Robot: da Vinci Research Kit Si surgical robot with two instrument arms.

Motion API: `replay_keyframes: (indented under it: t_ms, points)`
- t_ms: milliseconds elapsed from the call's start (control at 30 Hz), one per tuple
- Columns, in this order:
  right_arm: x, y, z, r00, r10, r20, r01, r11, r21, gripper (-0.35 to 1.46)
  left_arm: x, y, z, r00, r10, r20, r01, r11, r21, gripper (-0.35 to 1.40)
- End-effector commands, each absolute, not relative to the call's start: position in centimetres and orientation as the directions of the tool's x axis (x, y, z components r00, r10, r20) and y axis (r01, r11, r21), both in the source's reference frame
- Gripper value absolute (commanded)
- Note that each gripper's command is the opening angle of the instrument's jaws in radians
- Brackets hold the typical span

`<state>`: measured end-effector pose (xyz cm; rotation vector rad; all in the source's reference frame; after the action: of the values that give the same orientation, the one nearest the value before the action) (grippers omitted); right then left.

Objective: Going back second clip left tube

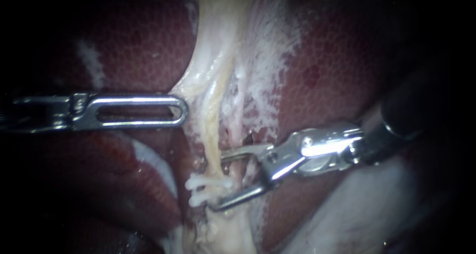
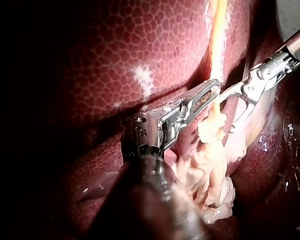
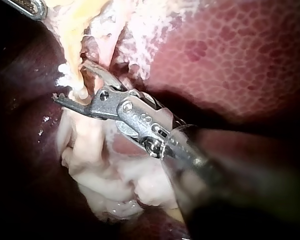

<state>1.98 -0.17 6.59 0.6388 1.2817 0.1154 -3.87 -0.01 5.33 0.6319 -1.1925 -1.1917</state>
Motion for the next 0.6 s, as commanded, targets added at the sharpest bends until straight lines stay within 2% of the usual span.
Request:
replay_keyframes:
  t_ms: [33,267,600]
  points:
    - [1.90,-0.16,6.58,0.305,0.424,-0.853,0.263,0.823,0.503,0.60,-3.87,0.00,5.33,-0.076,-0.930,0.360,0.359,0.311,0.880,-0.35]
    - [1.46,-0.02,6.47,0.304,0.404,-0.863,0.225,0.850,0.477,0.60,-3.85,-0.01,5.34,-0.075,-0.930,0.360,0.358,0.311,0.880,-0.35]
    - [1.01,0.35,6.12,0.303,0.367,-0.880,0.191,0.881,0.433,0.60,-3.83,-0.01,5.34,-0.076,-0.930,0.360,0.360,0.311,0.880,-0.35]
